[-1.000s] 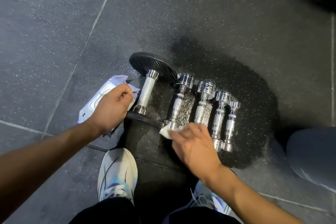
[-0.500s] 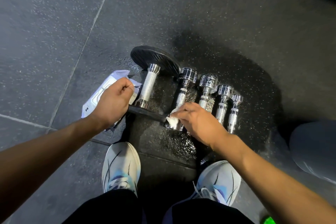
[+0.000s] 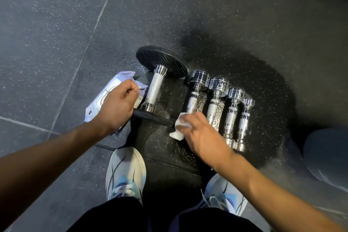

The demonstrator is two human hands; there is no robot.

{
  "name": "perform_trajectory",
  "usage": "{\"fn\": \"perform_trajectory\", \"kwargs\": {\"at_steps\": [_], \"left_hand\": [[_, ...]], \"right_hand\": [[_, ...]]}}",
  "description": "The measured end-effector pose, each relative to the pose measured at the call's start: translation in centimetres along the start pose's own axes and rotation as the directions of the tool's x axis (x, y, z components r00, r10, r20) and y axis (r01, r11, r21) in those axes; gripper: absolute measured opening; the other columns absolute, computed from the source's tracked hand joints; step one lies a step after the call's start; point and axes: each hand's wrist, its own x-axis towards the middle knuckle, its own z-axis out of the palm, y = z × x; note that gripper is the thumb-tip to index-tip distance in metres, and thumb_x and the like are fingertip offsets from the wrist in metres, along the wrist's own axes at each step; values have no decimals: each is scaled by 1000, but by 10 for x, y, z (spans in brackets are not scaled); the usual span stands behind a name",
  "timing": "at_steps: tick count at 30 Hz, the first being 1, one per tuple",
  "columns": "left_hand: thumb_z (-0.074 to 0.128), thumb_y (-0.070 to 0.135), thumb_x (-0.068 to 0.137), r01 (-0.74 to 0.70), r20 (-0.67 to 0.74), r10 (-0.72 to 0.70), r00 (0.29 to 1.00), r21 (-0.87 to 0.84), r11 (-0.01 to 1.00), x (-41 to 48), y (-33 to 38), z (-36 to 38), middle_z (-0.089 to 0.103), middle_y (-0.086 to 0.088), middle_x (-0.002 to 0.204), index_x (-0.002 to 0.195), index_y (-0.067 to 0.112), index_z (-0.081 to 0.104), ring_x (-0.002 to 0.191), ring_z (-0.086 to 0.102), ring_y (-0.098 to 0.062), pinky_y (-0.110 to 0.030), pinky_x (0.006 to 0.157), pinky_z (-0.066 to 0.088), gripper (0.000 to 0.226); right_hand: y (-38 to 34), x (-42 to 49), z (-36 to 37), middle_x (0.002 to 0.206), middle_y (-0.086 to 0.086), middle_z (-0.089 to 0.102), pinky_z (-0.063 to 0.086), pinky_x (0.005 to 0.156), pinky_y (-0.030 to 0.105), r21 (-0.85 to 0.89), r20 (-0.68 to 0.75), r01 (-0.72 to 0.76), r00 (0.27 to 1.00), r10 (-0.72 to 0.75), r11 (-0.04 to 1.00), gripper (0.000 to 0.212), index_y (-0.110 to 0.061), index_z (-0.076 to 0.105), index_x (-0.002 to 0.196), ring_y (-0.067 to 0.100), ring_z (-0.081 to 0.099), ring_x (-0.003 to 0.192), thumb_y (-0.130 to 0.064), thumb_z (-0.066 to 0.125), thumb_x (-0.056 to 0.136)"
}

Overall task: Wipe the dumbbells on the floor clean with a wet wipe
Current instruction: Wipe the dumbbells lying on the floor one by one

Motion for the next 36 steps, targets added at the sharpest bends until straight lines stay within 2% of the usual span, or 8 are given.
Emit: {"fn": "perform_trajectory", "kwargs": {"at_steps": [5,9,12,18,22,26,31,36], "left_hand": [[47,27,101,5,-10,-5,1000,-2,1000,-2,2,1,54,-11,69,84,18,51,63,45,-16,-47,65,44,20],[47,26,101,-4,-8,4,1000,10,1000,-2,4,0,56,-16,74,84,18,51,65,45,-17,-50,68,45,20],[47,26,101,-11,-12,11,1000,13,1000,-2,5,0,56,-16,74,84,17,52,64,46,-18,-50,67,45,20],[45,33,97,-3,-2,3,1000,-1,1000,-3,5,-2,55,-17,74,86,15,52,65,45,-20,-51,68,45,22],[46,34,95,5,-7,-5,1000,-7,1000,-4,6,-1,56,-16,74,86,16,53,65,45,-19,-50,68,46,22],[46,31,94,3,-6,-3,1000,-7,1000,-4,6,-2,54,-15,73,84,16,52,65,45,-19,-50,68,45,19],[46,31,93,0,-5,0,1000,1,1000,-3,4,-1,55,-11,72,83,17,53,66,46,-19,-48,68,45,18],[48,27,96,-13,-11,13,1000,-6,1000,-2,2,0,55,-16,74,84,16,53,65,45,-19,-47,68,45,17]], "right_hand": [[-11,-19,20,135,0,47,56,87,32,-87,70,127,990,-121,988,24,-14,70,117,24,48,113,-15,58,97],[-1,-12,11,130,1,60,54,94,31,-67,-31,66,997,-69,996,30,-13,72,120,25,53,114,-16,56,95],[10,5,8,140,-2,60,47,105,42,-168,51,66,997,-58,984,37,-20,65,134,30,50,125,-26,56,100],[-5,19,-4,137,1,64,39,107,49,-221,161,111,984,-76,969,37,-19,73,116,31,54,131,-38,43,102],[-10,23,-1,166,9,29,15,121,60,-294,381,139,924,-17,945,52,-20,43,153,35,18,154,-43,26,110],[-20,27,4,169,11,18,1,120,67,-420,451,170,892,42,892,54,-21,30,159,39,6,155,-42,19,111],[-21,23,-18,170,10,16,8,125,57,-328,456,121,889,45,937,49,-20,32,158,35,7,157,-31,25,111],[-3,5,-39,171,3,11,20,126,41,-166,428,-14,900,85,986,51,-30,28,160,26,29,152,-28,31,109]]}}
